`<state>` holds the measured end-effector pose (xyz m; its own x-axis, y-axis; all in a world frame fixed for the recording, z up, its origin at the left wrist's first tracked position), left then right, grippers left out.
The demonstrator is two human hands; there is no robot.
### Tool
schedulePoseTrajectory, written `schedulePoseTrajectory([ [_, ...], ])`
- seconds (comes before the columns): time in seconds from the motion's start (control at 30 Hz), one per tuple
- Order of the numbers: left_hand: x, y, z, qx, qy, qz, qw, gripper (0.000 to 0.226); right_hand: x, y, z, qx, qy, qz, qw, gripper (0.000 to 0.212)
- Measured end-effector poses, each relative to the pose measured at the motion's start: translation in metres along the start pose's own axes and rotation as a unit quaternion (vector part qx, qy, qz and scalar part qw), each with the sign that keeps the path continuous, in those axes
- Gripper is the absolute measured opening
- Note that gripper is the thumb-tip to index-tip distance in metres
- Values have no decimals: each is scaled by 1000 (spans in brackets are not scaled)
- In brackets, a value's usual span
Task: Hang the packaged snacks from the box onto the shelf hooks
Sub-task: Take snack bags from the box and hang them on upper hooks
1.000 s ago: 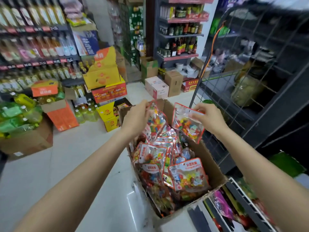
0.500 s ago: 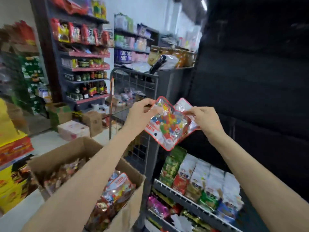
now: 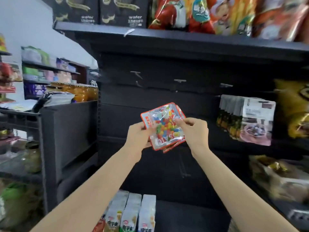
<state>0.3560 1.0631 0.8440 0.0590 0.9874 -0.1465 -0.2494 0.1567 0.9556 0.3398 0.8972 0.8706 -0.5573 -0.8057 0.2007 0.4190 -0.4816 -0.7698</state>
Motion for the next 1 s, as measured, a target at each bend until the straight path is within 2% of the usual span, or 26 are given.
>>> schedulePoseTrajectory([
  [0.07, -23, 5, 14, -33, 36, 20, 999, 8, 27, 15, 19, 7, -14, -6, 1000, 39],
  [0.13, -38, 13, 26, -73, 93, 71, 990, 5, 51, 22, 38, 34, -42, -27, 998, 24],
  [0.17, -43, 17, 30, -95, 120, 103, 983, 7, 62, 24, 46, 58, -60, -55, 995, 18],
  [0.23, -54, 27, 33, -152, 155, 177, 960, 16, 84, 29, 64, 92, -82, -95, 988, 22],
  [0.33, -74, 43, 33, -244, 146, 295, 912, 15, 110, 30, 88, 110, -66, -105, 986, 20],
  [0.43, -93, 50, 41, -286, 115, 354, 883, 14, 127, 28, 112, 131, -27, -100, 986, 6],
  [0.6, -113, 59, 57, -318, 101, 414, 847, 15, 136, 28, 138, 135, 23, -82, 987, 12],
  [1.0, -138, 71, 69, -306, 90, 486, 814, 20, 128, 35, 153, 155, 46, -163, 973, 18],
])
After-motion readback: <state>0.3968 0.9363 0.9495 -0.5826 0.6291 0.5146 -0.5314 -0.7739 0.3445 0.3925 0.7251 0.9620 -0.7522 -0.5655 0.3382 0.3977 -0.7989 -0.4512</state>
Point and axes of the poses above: each hand's wrist, its own z-axis towards the middle knuckle, its own x-axis out of the back of the hand, y = z × x, the point moved 4 cm from there along z, towards the middle knuckle
